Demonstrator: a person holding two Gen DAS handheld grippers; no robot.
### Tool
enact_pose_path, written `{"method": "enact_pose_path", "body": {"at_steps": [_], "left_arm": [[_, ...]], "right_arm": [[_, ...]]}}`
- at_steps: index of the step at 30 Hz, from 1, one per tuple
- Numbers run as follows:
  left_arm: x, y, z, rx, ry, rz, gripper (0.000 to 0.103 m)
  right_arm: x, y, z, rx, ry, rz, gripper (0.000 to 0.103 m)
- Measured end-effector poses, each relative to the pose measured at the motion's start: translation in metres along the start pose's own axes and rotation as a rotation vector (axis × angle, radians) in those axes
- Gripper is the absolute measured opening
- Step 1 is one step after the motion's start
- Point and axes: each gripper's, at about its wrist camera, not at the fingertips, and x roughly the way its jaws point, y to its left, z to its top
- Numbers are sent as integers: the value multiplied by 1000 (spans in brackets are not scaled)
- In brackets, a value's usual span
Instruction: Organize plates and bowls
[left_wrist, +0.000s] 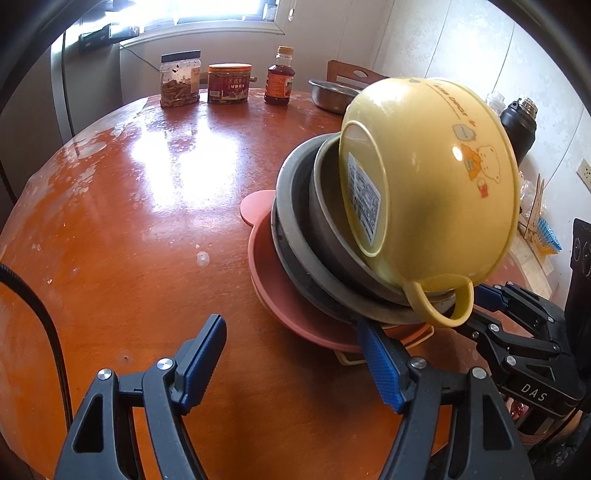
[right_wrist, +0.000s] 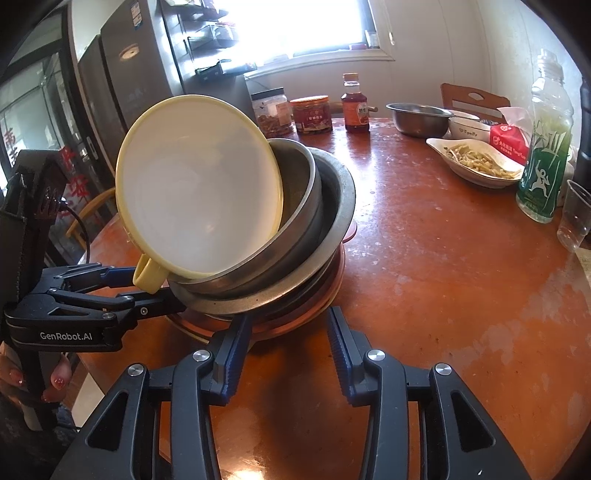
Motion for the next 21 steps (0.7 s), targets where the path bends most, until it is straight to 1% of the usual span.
{"method": "enact_pose_path", "body": {"at_steps": [5,14,17,19,21], "left_arm": [[-4,4,-2,-16,-10,-2,74],[-11,8,-11,-24,-13,13,75],[-13,7,-15,-16,-6,53,75],[-17,7,-18,-18,-19,78,75],[-18,6,-19,-18,-19,85,75]], "right_arm": [[-1,2,-1,-3,0,-9,47],[-4,5,-4,-5,-1,-30,48],[-7,5,-5,-3,-4,-41,52],[-9,5,-6,-2,-6,-50,54],[-12,5,-7,4,-13,-48,58]]}}
